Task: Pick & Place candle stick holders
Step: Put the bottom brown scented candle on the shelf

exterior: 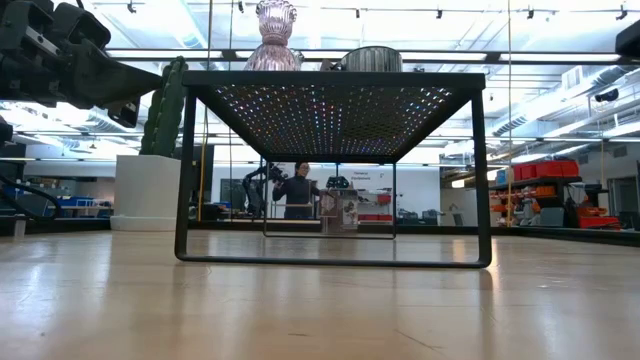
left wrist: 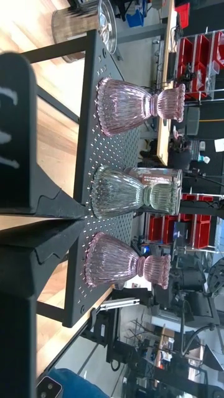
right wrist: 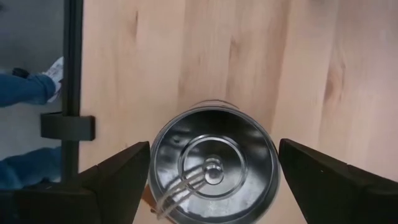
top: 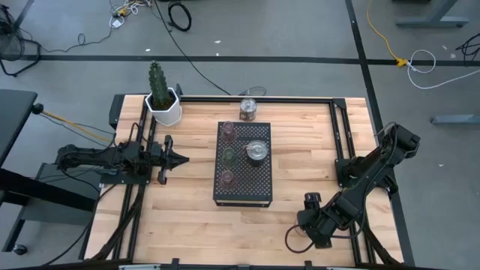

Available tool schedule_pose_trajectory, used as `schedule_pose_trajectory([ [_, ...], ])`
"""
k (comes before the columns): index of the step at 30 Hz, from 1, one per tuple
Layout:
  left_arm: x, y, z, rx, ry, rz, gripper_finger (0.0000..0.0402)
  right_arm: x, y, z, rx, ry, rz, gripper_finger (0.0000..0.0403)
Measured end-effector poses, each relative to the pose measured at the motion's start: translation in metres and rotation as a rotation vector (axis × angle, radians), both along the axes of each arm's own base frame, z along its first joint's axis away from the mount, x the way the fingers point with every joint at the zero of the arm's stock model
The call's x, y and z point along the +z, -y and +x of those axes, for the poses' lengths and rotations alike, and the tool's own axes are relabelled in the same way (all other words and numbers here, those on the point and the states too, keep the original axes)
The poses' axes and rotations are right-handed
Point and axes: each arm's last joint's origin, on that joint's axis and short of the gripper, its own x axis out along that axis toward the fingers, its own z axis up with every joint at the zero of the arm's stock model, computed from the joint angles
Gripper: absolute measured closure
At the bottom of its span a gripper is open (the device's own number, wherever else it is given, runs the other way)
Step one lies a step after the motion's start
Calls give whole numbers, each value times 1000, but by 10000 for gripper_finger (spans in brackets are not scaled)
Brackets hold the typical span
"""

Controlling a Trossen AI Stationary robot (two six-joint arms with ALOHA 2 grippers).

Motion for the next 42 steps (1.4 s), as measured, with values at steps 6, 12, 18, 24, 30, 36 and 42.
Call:
schedule_pose_trajectory([
  [6, 0, 0, 0, 0, 0, 0, 383, 0, -1, 0, 10, -12, 18, 48],
  [12, 0, 0, 0, 0, 0, 0, 383, 2, -2, 0, 17, 1, 34, 48],
  [18, 0, 0, 0, 0, 0, 0, 383, 1, -2, 0, 45, -8, 38, 38],
  [24, 0, 0, 0, 0, 0, 0, 383, 2, -2, 0, 48, -7, 36, 18],
  [30, 0, 0, 0, 0, 0, 0, 383, 2, -2, 0, 61, -10, 38, 13],
  [36, 0, 0, 0, 0, 0, 0, 383, 2, -2, 0, 65, -10, 37, 14],
  [42, 0, 0, 0, 0, 0, 0, 383, 2, -3, -1, 73, -8, 36, 14],
])
